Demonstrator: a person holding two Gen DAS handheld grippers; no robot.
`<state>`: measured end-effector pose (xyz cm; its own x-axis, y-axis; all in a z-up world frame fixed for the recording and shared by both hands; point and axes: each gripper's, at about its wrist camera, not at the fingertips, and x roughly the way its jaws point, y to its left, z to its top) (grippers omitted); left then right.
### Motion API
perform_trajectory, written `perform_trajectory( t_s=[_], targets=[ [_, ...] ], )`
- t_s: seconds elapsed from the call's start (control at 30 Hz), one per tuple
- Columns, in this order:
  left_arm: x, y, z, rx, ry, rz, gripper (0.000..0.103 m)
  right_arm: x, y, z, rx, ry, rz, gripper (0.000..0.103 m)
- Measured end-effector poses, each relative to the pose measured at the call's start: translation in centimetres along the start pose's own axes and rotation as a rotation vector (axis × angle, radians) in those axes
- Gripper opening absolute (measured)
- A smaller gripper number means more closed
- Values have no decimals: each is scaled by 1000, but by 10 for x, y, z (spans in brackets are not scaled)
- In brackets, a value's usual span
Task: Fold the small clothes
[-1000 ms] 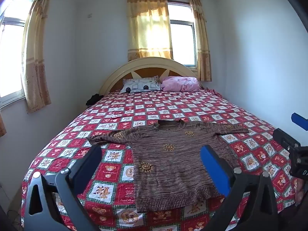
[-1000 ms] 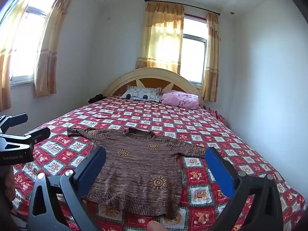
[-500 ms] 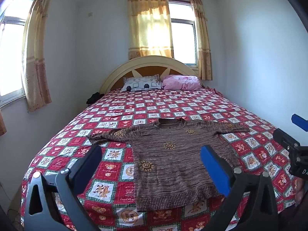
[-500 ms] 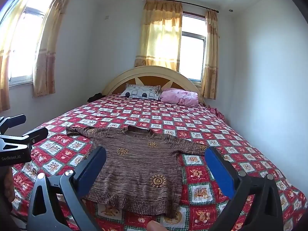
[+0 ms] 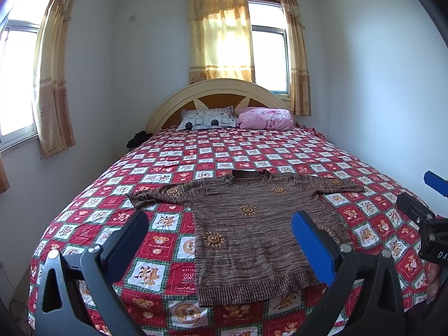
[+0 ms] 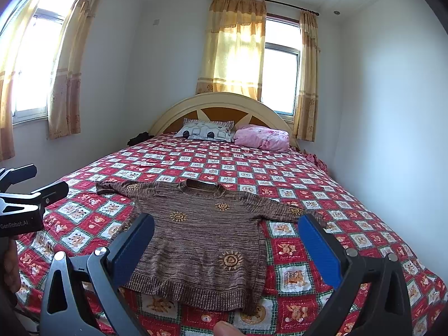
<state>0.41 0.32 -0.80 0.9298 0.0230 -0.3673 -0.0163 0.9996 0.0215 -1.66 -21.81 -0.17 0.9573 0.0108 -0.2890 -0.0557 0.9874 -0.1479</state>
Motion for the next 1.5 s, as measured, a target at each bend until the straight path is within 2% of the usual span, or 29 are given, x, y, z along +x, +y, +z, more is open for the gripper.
perform_trajectory(
  t_s=[1.5],
  targets=[
    [3,8,3,-30,-1,22,103,8,2,-6,-6,24,1,102]
  ],
)
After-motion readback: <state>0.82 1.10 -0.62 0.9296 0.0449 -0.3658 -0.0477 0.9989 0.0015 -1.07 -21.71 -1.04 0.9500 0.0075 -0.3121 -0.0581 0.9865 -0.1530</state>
